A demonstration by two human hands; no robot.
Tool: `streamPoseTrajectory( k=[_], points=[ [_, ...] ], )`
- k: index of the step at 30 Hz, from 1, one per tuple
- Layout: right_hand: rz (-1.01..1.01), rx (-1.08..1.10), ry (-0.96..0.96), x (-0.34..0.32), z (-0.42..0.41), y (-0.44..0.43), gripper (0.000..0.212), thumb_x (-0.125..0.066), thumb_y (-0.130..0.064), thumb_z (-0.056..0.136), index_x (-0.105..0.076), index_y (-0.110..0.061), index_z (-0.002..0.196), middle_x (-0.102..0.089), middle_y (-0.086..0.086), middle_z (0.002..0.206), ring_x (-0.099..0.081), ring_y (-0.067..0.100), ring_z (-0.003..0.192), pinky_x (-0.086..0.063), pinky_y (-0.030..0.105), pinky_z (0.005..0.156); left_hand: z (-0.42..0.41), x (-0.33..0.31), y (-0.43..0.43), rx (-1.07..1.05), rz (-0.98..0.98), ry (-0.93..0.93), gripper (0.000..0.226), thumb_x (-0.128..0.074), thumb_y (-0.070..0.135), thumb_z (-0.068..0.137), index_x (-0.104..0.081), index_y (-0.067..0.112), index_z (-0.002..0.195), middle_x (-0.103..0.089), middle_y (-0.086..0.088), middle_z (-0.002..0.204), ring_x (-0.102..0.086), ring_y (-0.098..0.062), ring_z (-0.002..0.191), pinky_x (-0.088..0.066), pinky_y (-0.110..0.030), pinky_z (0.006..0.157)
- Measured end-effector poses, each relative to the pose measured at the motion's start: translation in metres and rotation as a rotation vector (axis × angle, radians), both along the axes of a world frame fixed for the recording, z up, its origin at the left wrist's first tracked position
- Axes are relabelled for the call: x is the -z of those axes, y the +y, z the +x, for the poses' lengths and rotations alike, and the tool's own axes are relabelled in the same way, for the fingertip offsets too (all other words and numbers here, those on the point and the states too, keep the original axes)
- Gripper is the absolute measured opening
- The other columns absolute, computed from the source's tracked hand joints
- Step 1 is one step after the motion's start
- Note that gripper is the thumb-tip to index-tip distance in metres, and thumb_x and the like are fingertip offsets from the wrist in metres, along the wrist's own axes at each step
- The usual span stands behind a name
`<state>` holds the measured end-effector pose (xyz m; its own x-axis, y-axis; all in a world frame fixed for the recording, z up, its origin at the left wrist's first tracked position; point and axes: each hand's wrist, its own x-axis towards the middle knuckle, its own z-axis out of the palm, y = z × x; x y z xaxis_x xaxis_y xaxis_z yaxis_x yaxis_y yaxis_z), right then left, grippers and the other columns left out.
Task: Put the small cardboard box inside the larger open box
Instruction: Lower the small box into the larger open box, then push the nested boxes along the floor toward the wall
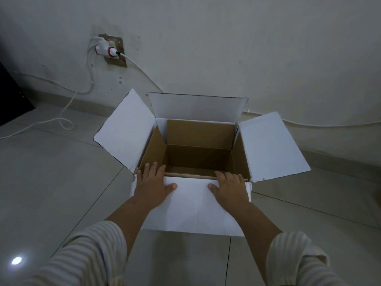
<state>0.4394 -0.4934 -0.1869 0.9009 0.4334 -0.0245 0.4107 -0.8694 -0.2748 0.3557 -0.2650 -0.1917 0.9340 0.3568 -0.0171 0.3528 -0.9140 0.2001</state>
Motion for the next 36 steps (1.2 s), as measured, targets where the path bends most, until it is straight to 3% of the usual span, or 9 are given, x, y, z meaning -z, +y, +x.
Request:
streamPoseTrajectory(
  k=[5,9,20,26,36],
  points=[
    [-0.002,0.031,-0.076,0.009,0.0,0.003,0.043,-0.039,-0.056,0.087,-0.052,-0.023,0.11,-0.059,0.003,0.117,-0.049,0.024,0.111,-0.028,0.046,0.108,0.006,0.009,-0.003,-0.032,0.037,-0.068,0.066,-0.047,0.068,0.078,-0.049,0.021,0.124,-0.052,-0.008,0.134,-0.039,-0.029,0.129,-0.007,-0.054,0.114],
    [-0.023,0.011,-0.08,0.01,0.002,0.002,0.036,-0.041,-0.051,0.088,-0.052,-0.021,0.104,-0.059,0.004,0.11,-0.049,0.024,0.105,-0.034,0.044,0.101,0.006,0.014,-0.006,-0.059,0.099,-0.14,0.057,-0.052,0.066,0.077,-0.057,0.017,0.107,-0.062,-0.008,0.113,-0.054,-0.027,0.109,-0.017,-0.054,0.112],
    [-0.056,0.105,-0.128,0.01,0.007,-0.021,0.034,-0.04,-0.048,0.09,-0.053,-0.018,0.097,-0.061,0.009,0.099,-0.051,0.028,0.095,-0.039,0.045,0.089,0.035,0.008,-0.026,0.022,0.038,-0.066,0.053,-0.046,0.063,0.083,-0.052,0.017,0.108,-0.056,-0.009,0.115,-0.048,-0.028,0.115,-0.009,-0.054,0.114],
    [-0.081,0.215,-0.07,0.01,0.003,-0.034,0.03,-0.043,-0.045,0.09,-0.052,-0.019,0.101,-0.062,0.009,0.103,-0.053,0.031,0.102,-0.032,0.05,0.102,0.054,0.008,-0.038,0.114,0.036,-0.037,0.053,-0.044,0.062,0.083,-0.051,0.017,0.108,-0.056,-0.011,0.116,-0.047,-0.031,0.116,-0.008,-0.055,0.114],
    [0.019,0.118,-0.127,0.021,0.014,-0.063,0.03,-0.041,-0.046,0.09,-0.054,-0.02,0.099,-0.062,0.006,0.102,-0.051,0.026,0.099,-0.035,0.045,0.095,0.05,0.01,-0.061,0.047,0.091,-0.063,0.056,-0.044,0.064,0.083,-0.052,0.015,0.109,-0.057,-0.012,0.115,-0.049,-0.031,0.115,-0.013,-0.056,0.113]
  ],
)
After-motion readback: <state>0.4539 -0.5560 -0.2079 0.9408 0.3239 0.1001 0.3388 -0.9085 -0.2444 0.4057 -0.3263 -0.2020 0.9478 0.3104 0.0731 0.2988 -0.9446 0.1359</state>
